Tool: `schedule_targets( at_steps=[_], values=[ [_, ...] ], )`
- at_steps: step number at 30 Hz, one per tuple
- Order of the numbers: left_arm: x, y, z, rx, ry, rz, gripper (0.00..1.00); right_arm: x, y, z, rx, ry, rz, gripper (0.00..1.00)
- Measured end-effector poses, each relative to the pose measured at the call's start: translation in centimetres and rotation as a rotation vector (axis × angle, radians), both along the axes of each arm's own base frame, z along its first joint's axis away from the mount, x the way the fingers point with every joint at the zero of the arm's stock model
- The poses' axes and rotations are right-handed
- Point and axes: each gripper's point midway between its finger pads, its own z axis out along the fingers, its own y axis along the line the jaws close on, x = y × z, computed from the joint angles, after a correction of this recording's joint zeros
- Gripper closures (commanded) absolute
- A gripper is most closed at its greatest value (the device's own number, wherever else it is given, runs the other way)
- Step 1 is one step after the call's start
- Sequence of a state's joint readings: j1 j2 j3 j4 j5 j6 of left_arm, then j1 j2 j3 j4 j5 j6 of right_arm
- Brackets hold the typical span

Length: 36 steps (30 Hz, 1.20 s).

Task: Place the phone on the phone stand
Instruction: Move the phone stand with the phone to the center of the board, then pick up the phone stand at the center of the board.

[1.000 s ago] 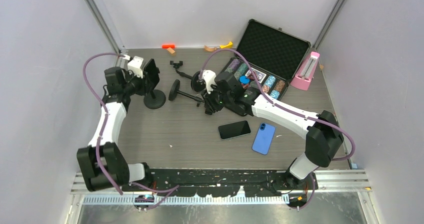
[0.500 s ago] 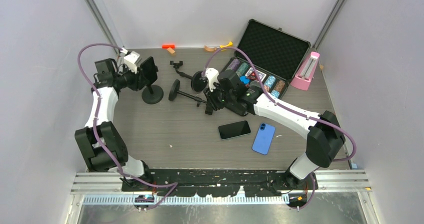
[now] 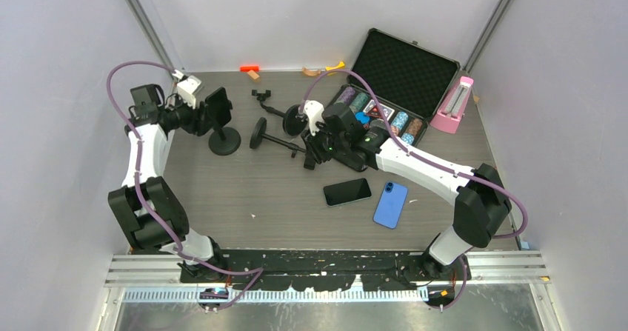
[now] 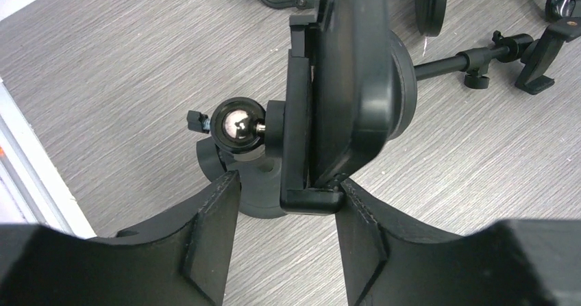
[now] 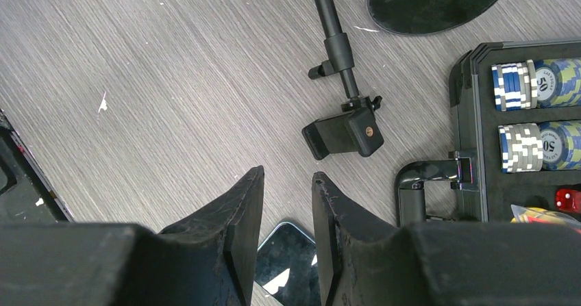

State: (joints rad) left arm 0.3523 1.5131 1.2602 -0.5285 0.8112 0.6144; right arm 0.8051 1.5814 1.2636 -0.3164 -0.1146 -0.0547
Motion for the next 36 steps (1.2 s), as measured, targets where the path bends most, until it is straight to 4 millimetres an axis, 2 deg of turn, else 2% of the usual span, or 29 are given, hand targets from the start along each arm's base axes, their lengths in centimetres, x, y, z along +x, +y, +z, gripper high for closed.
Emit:
schedule_targets(
  at_steps=[6, 14, 20, 23, 26, 31, 36],
  values=[
    [-0.1, 0.7, 0.1, 0.007, -0.003, 0.021, 0.44, 0.0, 0.0, 0.0, 0.001, 0.001, 0.002, 0.63],
    [-0.8, 2.8, 0.9, 0.031, -0.021, 0.072, 0.44, -0.1, 0.0, -0.2, 0.0, 0.004, 0.002, 0.62],
    [-1.3, 3.1, 1.4, 0.064, -0.035, 0.067, 0.43, -0.1, 0.0, -0.2, 0.0, 0.004, 0.002, 0.62],
    [-1.6, 3.1, 1.7, 0.082, -0.043, 0.063, 0.42, -0.1, 0.0, -0.2, -0.001, 0.004, 0.003, 0.58],
    [-2.3, 2.9, 2.2, 0.092, -0.058, 0.062, 0.32, -0.1, 0.0, -0.2, -0.002, 0.003, 0.002, 0.53],
    [-4.5, 1.8, 3.2, 0.093, -0.081, 0.069, 0.25, 0.2, -0.3, -0.4, -0.021, -0.012, -0.005, 0.4],
    [-7.0, 0.5, 4.7, 0.07, -0.099, 0.096, 0.08, 1.4, -0.3, -1.9, -0.083, -0.019, -0.021, 0.35]
  ],
)
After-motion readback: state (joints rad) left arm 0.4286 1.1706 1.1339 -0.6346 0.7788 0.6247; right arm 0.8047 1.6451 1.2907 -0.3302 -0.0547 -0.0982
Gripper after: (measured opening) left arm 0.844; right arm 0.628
